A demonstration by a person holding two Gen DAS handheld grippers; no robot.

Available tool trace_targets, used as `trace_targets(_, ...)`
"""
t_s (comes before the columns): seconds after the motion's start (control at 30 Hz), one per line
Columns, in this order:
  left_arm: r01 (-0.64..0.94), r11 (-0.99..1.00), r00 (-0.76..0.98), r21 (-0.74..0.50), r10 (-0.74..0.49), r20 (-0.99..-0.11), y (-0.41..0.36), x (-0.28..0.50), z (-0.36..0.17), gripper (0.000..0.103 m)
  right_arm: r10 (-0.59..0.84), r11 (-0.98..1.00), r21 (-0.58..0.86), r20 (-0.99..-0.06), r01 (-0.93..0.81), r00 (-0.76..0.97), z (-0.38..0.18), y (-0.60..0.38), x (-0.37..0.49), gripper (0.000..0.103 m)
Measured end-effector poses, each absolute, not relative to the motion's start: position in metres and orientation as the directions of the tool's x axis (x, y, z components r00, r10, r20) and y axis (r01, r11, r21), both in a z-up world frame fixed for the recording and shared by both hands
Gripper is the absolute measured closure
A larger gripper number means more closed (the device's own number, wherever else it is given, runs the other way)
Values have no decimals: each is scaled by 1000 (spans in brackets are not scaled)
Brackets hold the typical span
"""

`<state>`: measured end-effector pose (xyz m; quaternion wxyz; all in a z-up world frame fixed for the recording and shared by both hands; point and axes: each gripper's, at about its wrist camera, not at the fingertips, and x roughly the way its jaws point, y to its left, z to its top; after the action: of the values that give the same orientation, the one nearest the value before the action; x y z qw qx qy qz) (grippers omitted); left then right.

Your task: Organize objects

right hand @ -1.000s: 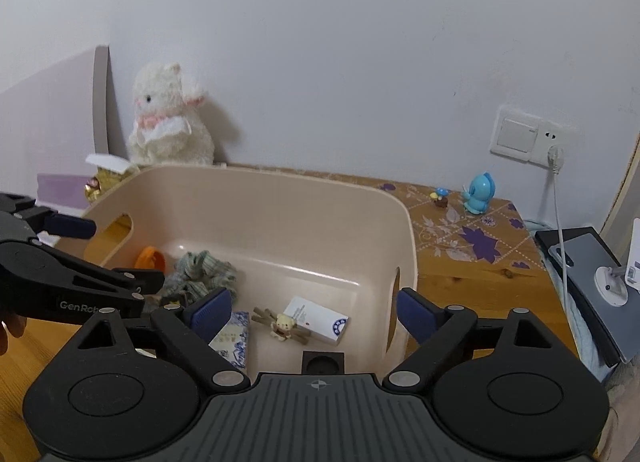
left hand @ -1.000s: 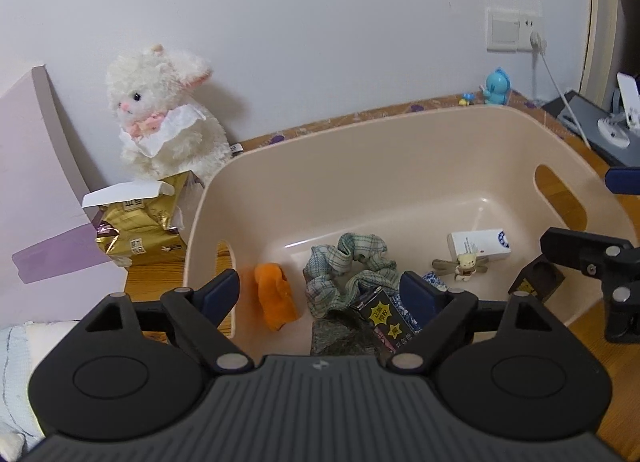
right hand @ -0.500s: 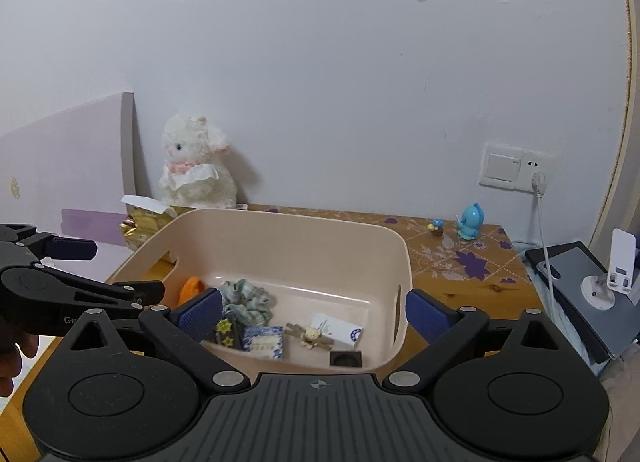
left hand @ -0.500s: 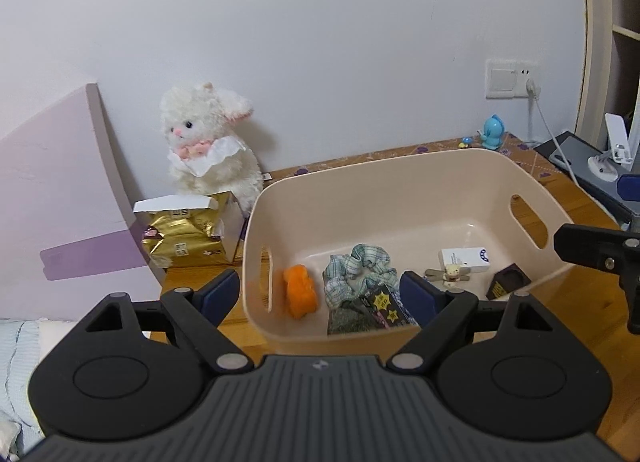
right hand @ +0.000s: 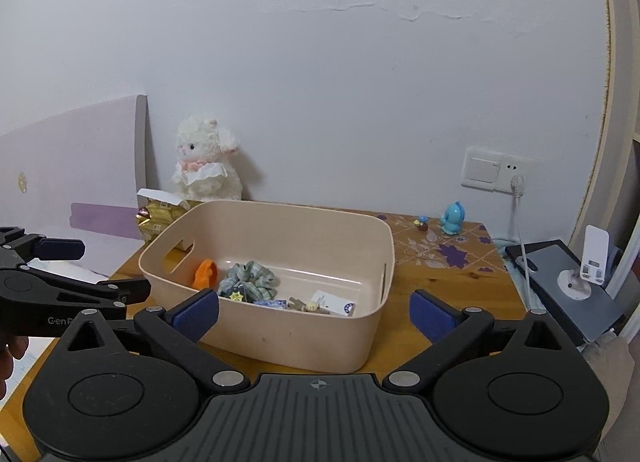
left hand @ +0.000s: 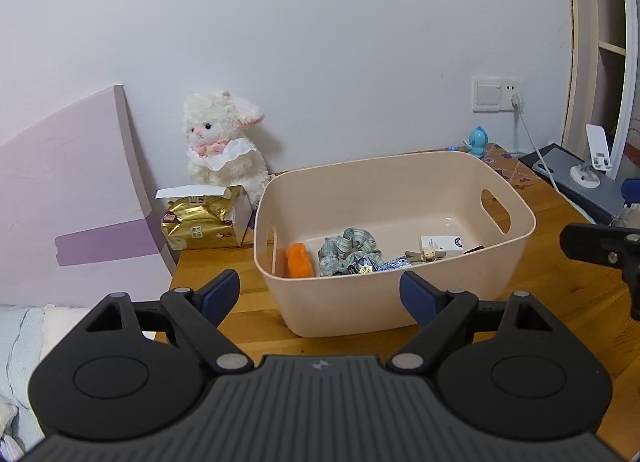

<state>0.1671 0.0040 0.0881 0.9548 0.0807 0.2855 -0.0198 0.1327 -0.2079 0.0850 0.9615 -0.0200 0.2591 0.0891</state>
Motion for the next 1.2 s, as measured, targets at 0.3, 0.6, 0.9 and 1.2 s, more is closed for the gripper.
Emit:
trace_targets(0.3, 65, 992, 852, 109, 2, -524, 15, 131, 96, 15, 173, 982, 24, -485, -185, 857, 91, -218, 97, 0)
trace_targets(0.6, 72, 993, 870, 91, -18, -494, 21, 94, 104, 15, 178, 983, 50, -459, -174, 871, 96, -222, 56, 0)
trace_targets(0.9, 75, 995, 885, 70, -34, -464, 17, 59, 112, 15, 194, 981, 76, -454, -179, 870, 97, -222, 25, 0)
trace_targets(1.2, 62, 995, 895, 79, -20, -446, 14, 20, 111, 15, 183, 983, 99, -469, -154, 864, 88, -233, -1, 0)
